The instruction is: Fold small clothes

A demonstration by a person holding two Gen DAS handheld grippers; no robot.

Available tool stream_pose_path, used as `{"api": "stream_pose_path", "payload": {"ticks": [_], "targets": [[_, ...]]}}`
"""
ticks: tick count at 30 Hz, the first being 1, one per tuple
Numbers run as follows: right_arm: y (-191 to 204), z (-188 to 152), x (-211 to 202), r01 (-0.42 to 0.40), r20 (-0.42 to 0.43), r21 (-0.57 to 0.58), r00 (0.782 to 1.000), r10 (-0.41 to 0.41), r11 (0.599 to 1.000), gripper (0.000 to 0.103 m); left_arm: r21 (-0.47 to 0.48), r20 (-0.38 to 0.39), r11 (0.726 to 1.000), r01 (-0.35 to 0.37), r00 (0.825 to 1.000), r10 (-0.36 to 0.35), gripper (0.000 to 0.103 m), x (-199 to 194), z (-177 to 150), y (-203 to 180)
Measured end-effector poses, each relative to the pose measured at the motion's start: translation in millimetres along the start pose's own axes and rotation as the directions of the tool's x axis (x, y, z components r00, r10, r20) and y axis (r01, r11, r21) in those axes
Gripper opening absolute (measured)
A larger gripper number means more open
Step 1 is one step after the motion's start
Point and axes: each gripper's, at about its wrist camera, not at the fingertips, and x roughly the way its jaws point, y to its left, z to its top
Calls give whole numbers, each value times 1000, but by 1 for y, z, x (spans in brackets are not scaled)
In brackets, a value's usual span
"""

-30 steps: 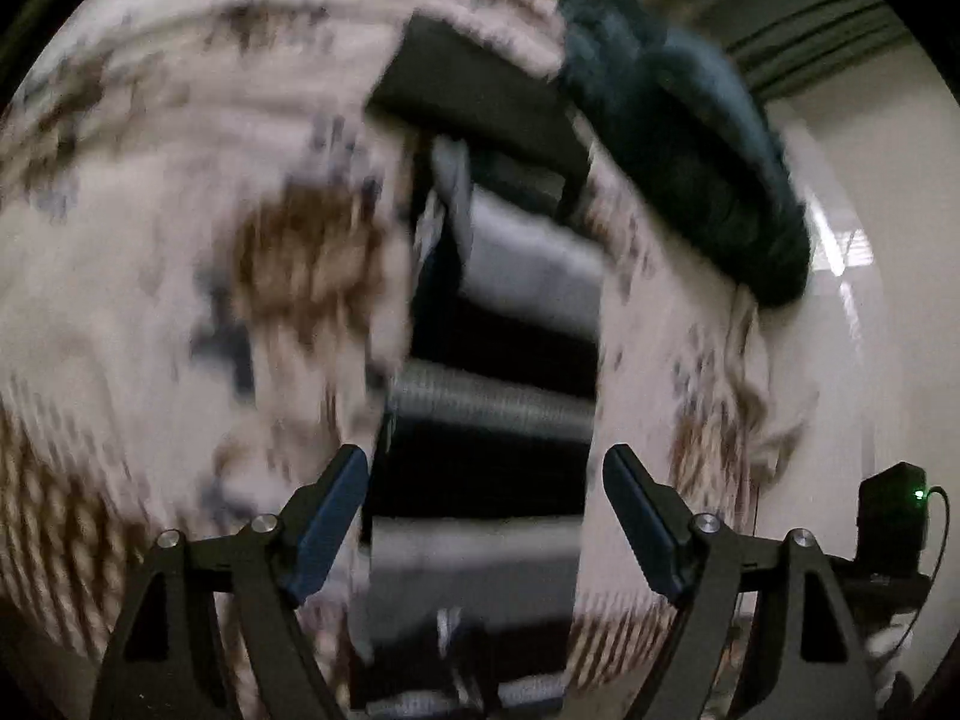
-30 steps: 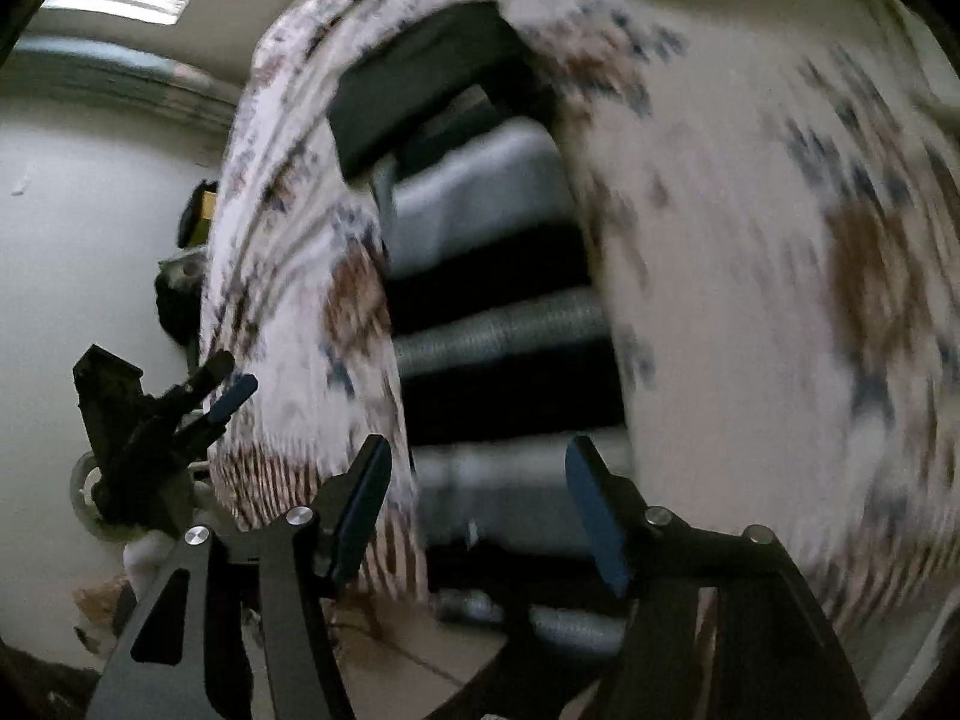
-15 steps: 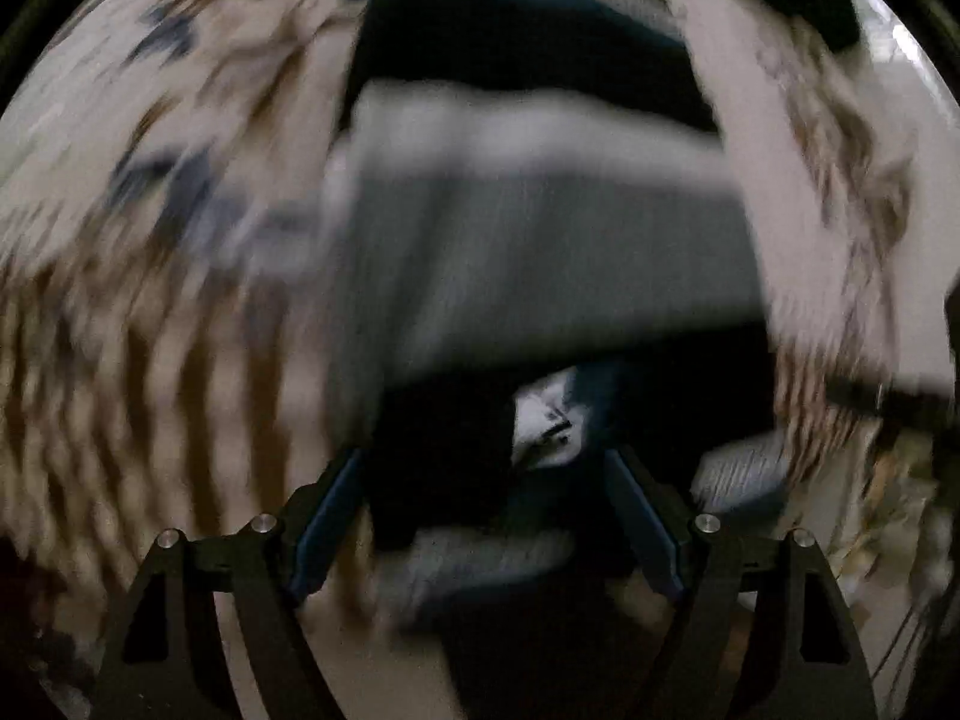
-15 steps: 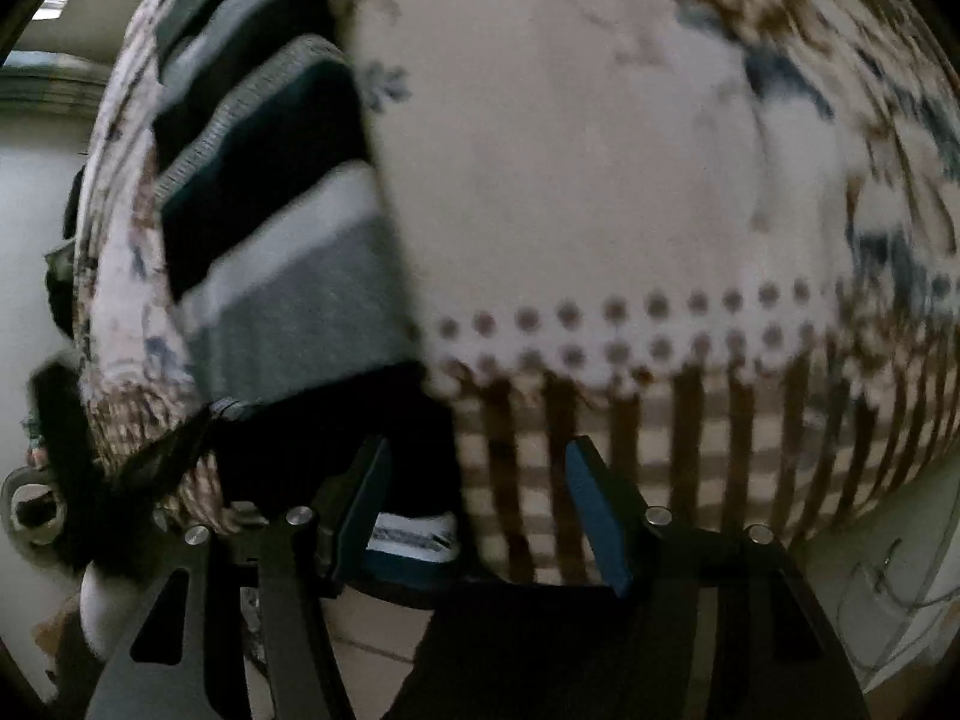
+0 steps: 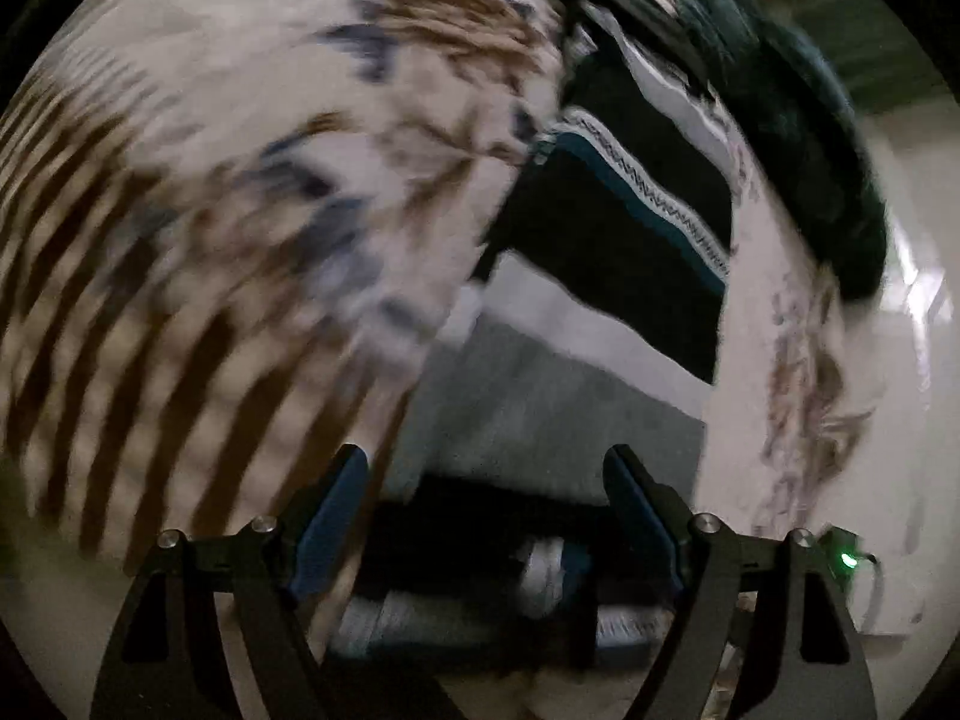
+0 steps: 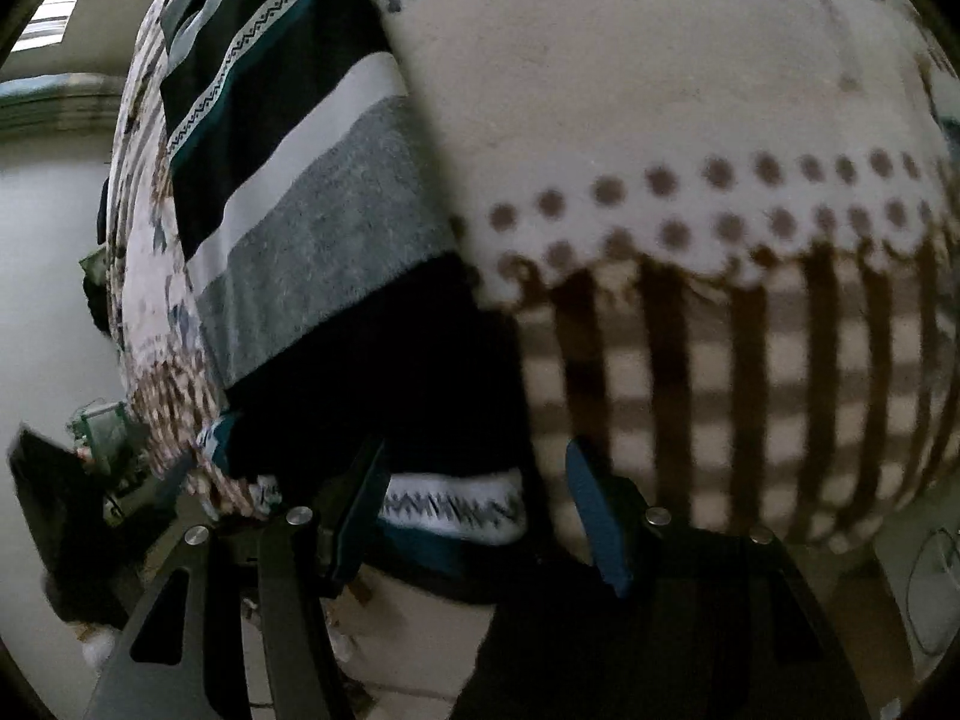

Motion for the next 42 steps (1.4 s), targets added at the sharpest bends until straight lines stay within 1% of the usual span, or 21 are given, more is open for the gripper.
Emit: {"api": "stream_pose_path", "payload": {"ticks": [2,3,5,6,7,8,9,11,12,14,17,20,23,26,28,32,35,37,39,40,42], "targets": [[3,4,8,19,-9,-7,1000,-19,1000,63,100,-68,989,-107,991,114,80,34,11,-14],[4,4,11,30,-16,-11,999,-31,999,63,180,-118,976,-126,982,148,80,50,11,-22],[5,4,15,64,-26,-23,998,-64,998,63,322,-134,933,-162,968,214,80,51,-7,-30],[5,3,16,69,-32,-24,997,-70,997,63,359,-139,918,-166,964,229,80,48,-15,-28],[3,2,16,63,-39,-22,997,-64,998,63,396,-155,898,-191,950,271,80,43,-32,-22],[2,0,17,61,-45,-20,997,-62,998,63,400,-174,894,-204,940,293,80,38,-45,-12],[1,-1,19,60,-52,-18,997,-61,998,63,376,-200,904,-202,935,292,80,33,-58,3],[-1,-4,20,40,-64,-12,997,-40,999,63,248,-217,953,-173,949,229,80,16,-74,37],[-2,-5,22,28,-69,-9,997,-28,1000,63,143,-210,980,-137,964,165,80,7,-77,54],[-3,-6,25,12,-77,-11,997,-13,1000,63,25,-176,997,-67,982,70,80,1,-76,69],[-6,-5,35,-2,-85,-9,996,1,1000,63,-56,-144,998,34,989,-42,80,12,-71,75],[-10,-3,42,-30,-96,8,995,31,1000,63,-44,-151,999,29,988,-35,81,28,-69,77],[-19,1,41,-50,-112,35,992,54,998,63,-21,-123,1000,11,992,-14,81,25,-66,60],[-20,2,38,-55,-111,30,992,58,998,63,-33,-54,998,46,997,-48,81,-3,-74,62],[-22,0,37,-70,-115,15,991,72,997,63,-25,-20,1000,19,1000,-20,81,-20,-77,64],[-29,0,36,-109,-116,16,987,110,994,63,-19,65,997,79,995,-78,81,-55,-75,69],[-31,1,36,-131,-119,11,984,132,991,64,11,21,990,143,989,-143,81,-36,-63,64],[-38,1,34,-133,-121,6,984,133,991,64,8,-83,986,167,983,-165,81,-3,-56,65],[-36,0,35,-133,-119,-1,984,132,991,64,-29,-173,979,200,964,-202,81,26,-60,66],[-37,0,35,-143,-118,-1,983,141,990,64,-34,-169,982,188,967,-191,81,28,-62,67],[-37,-2,35,-171,-124,-7,978,169,985,56,-17,-159,980,197,967,-197,81,28,-68,61]]}}
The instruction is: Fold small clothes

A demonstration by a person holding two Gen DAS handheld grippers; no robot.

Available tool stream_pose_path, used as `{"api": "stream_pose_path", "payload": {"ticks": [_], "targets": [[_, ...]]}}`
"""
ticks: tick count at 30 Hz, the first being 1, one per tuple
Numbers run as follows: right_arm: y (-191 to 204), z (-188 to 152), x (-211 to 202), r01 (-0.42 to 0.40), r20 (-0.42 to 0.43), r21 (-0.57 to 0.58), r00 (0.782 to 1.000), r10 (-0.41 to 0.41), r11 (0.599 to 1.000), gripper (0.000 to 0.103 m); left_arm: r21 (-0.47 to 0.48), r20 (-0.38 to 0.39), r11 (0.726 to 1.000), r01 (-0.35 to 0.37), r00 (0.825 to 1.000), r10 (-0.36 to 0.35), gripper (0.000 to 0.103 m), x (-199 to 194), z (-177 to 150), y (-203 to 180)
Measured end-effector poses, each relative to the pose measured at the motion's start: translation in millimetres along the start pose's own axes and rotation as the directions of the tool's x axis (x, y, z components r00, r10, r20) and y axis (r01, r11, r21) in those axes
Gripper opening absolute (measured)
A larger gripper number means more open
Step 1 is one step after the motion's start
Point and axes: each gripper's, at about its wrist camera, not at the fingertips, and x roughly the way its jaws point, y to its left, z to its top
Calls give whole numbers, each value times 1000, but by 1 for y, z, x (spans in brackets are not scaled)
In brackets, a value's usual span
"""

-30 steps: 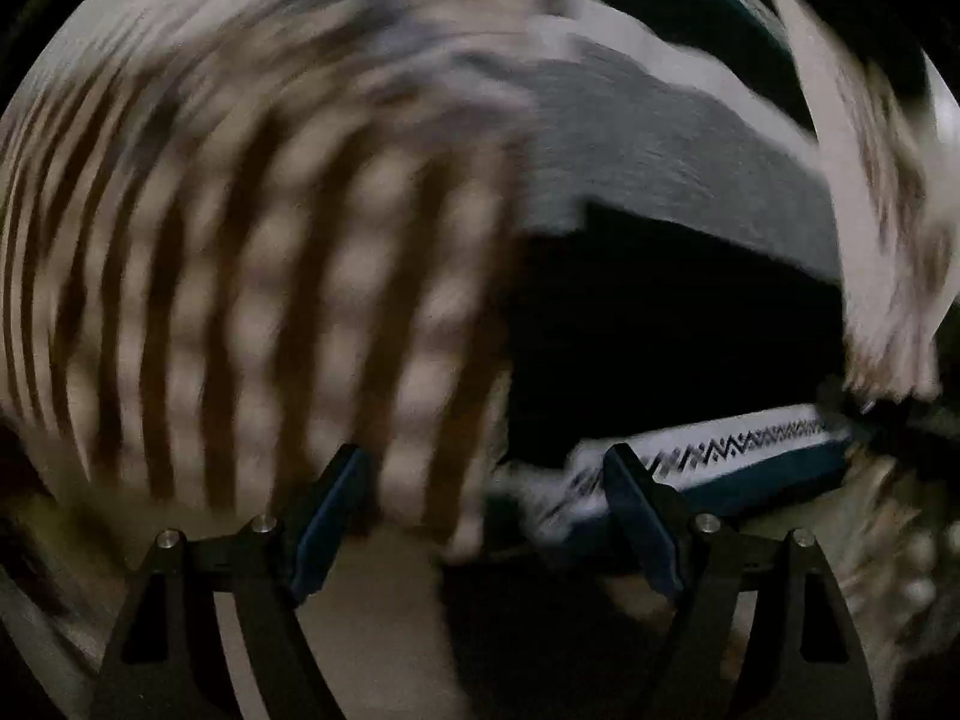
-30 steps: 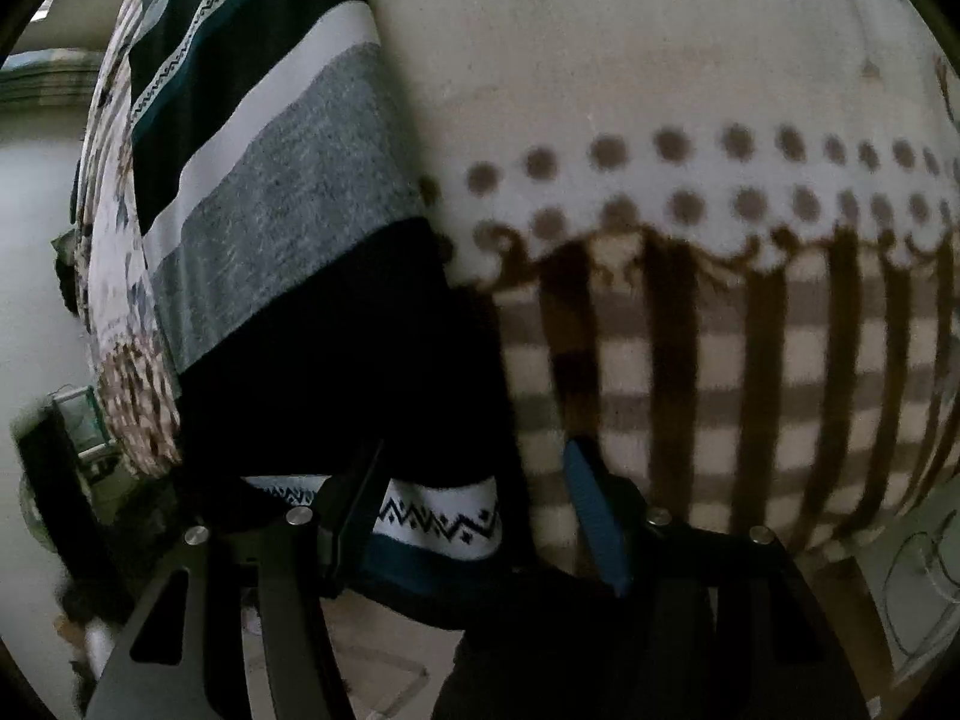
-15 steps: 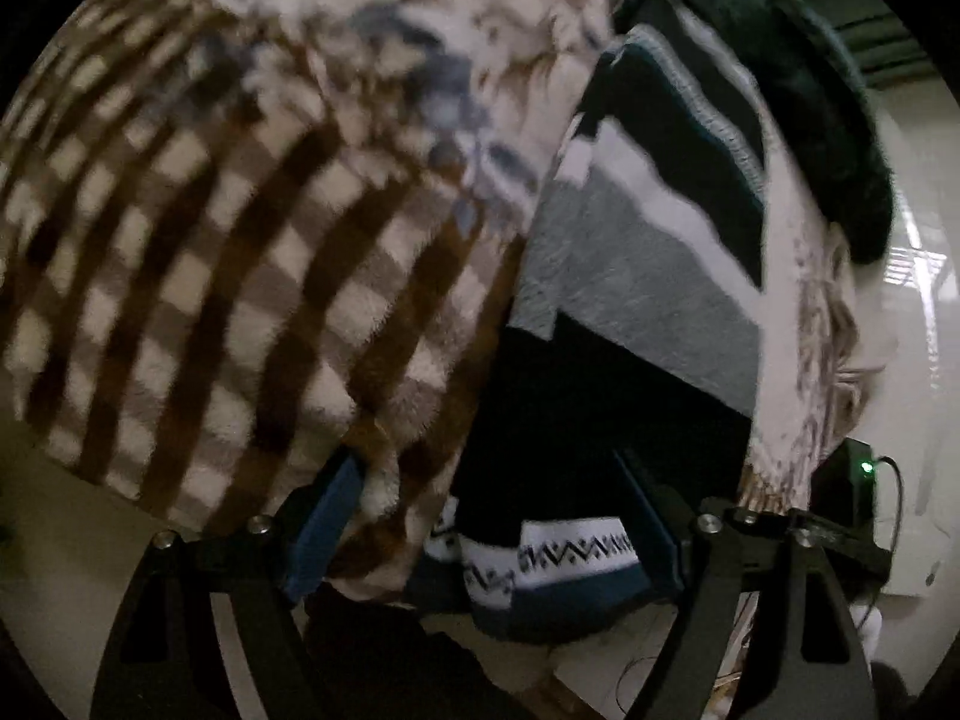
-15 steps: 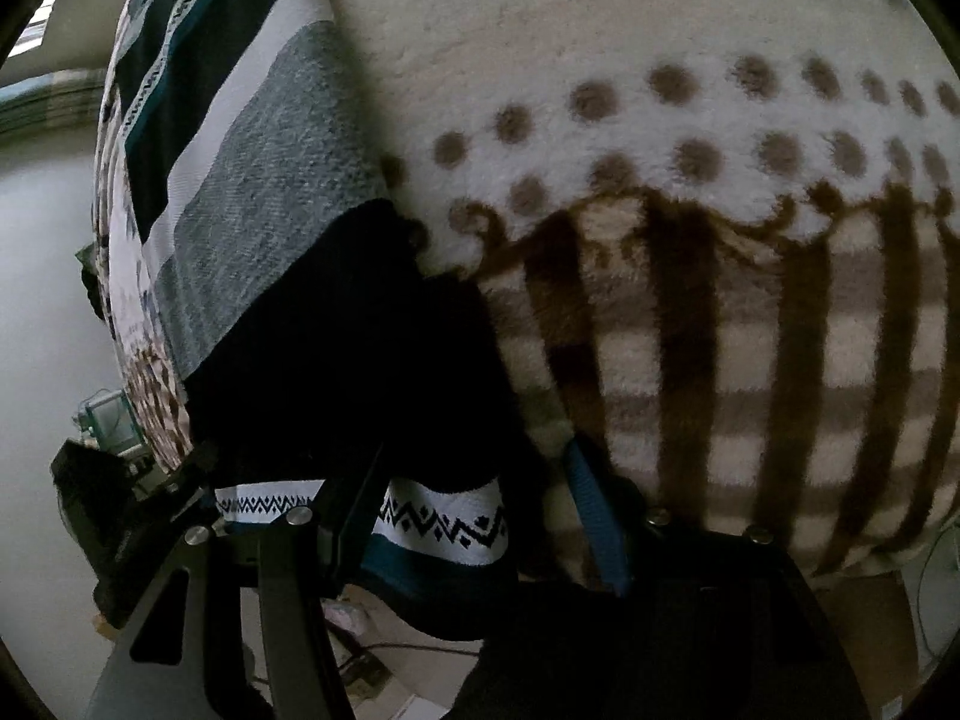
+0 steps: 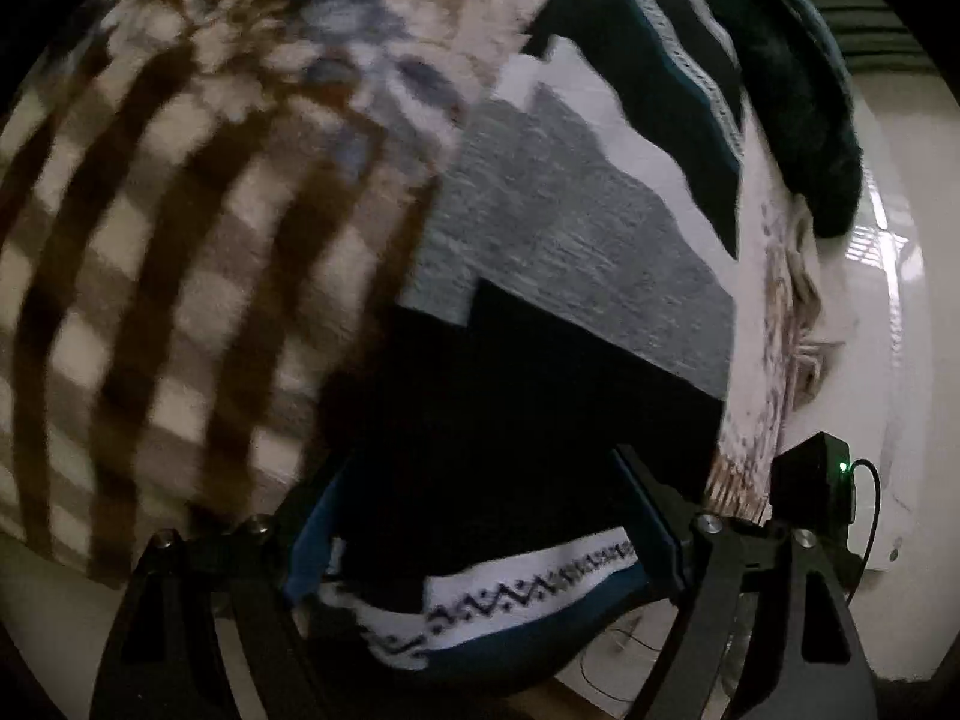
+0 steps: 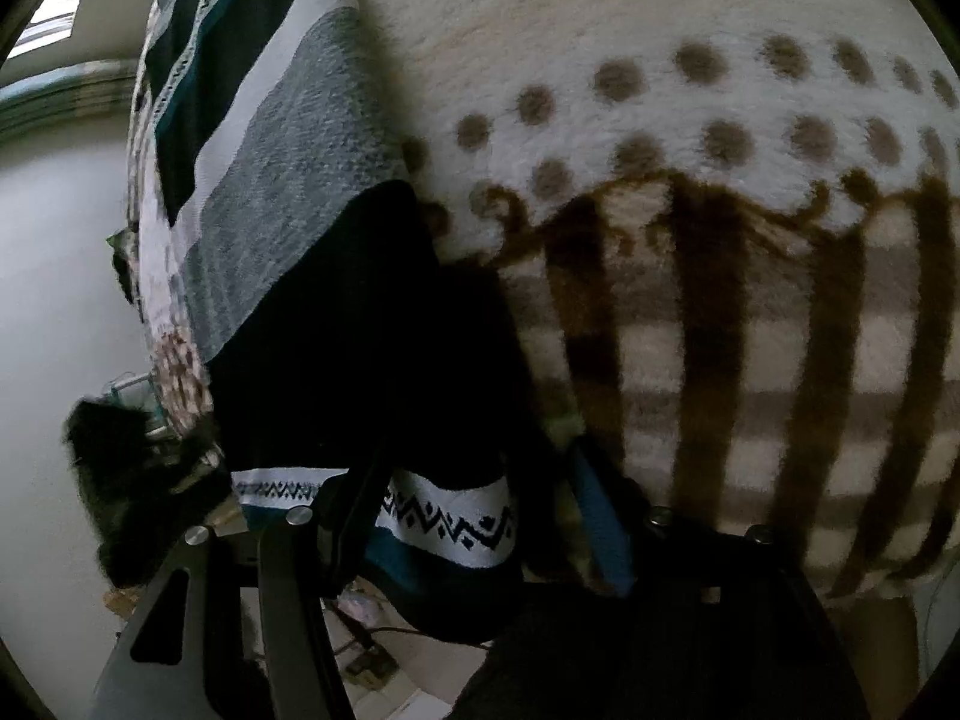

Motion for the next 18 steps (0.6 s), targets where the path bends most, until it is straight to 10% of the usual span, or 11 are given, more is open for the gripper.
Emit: {"api": "stream_pose_path", "payload": {"ticks": [6,10,13,18], "targets": [[-12,-3,13,-115,-39,43,992,117,992,44,32,-5,999,28,1000,-28,77,-2,-23,-15],[-13,-2,9,-136,-31,65,990,138,989,38,42,16,999,30,999,-30,19,-17,-25,-19],[-7,-8,0,-128,-3,51,992,128,990,12,45,50,998,37,998,-39,18,-25,-26,-28],[27,-18,-33,-137,48,-49,989,140,989,9,68,128,994,91,987,-99,18,-67,-23,-52]]}}
